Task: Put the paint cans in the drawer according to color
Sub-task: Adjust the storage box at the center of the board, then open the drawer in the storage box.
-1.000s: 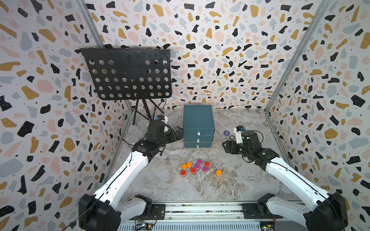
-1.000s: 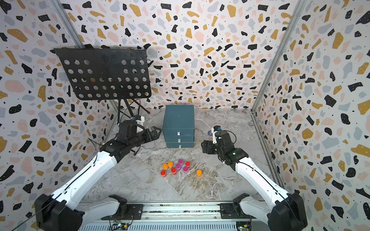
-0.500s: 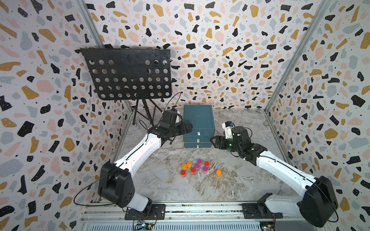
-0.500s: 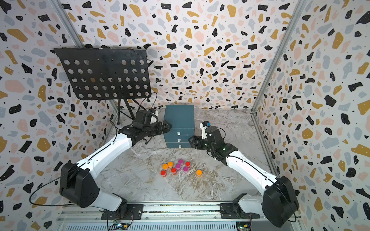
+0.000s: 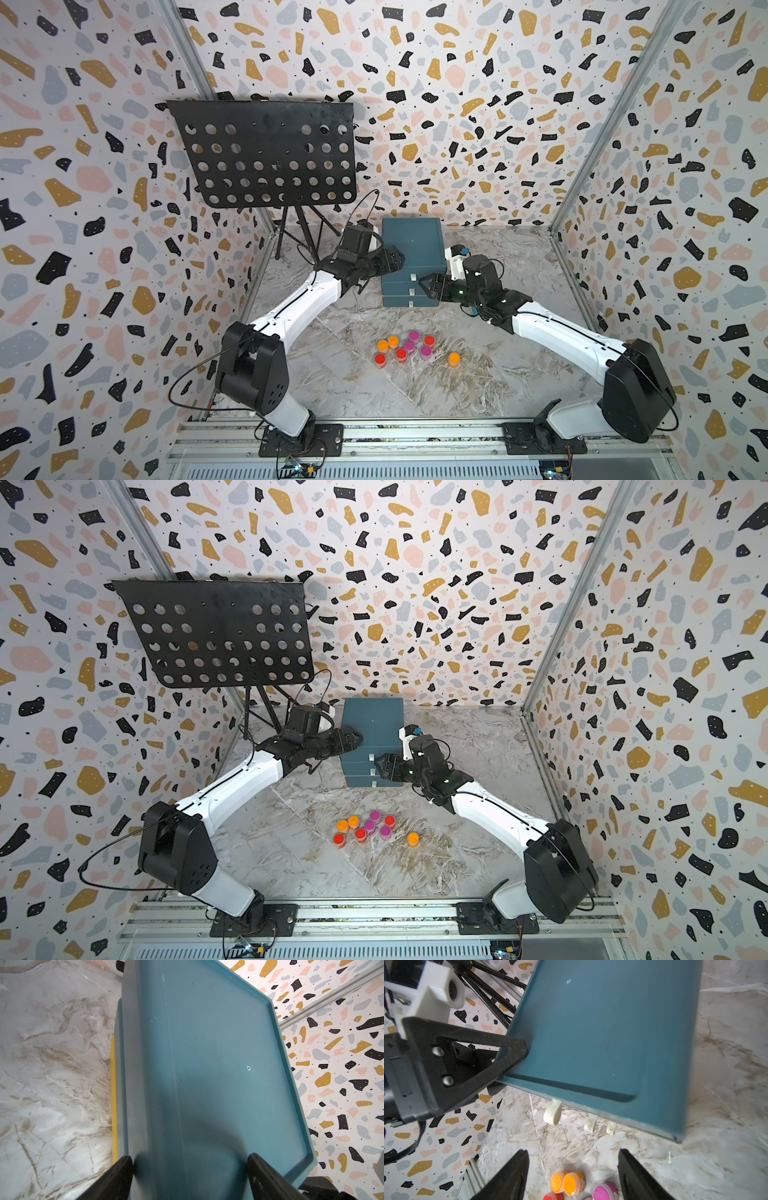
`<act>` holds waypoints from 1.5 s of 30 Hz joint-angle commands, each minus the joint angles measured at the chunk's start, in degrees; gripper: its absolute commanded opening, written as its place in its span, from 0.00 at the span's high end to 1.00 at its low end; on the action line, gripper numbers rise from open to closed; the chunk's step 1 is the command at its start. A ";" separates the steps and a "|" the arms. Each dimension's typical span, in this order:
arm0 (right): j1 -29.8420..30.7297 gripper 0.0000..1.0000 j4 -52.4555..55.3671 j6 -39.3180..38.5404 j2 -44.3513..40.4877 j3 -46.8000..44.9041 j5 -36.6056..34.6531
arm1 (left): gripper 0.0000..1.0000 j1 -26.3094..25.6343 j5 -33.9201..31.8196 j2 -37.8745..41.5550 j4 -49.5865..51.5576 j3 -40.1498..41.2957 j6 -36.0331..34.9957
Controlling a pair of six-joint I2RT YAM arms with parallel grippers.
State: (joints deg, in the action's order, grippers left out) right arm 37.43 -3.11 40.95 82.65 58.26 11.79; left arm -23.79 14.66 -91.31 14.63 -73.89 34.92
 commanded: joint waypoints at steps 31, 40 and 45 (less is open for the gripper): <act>-3.01 1.00 19.13 -9.68 14.55 24.30 -5.73 | 0.12 -0.22 4.61 -8.33 -0.20 -8.80 1.19; -3.40 1.00 21.66 -11.68 10.37 20.94 -5.65 | 0.12 -0.21 5.01 -10.28 -0.39 -11.08 2.78; -3.41 1.00 21.02 -11.42 6.49 15.59 -5.60 | 0.12 -0.23 5.21 -10.64 -0.89 -11.10 3.75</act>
State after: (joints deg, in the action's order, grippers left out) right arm 34.37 15.92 30.35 93.30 75.77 6.92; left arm -23.81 19.51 -101.08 13.93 -83.42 38.20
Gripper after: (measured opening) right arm 0.074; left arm 0.884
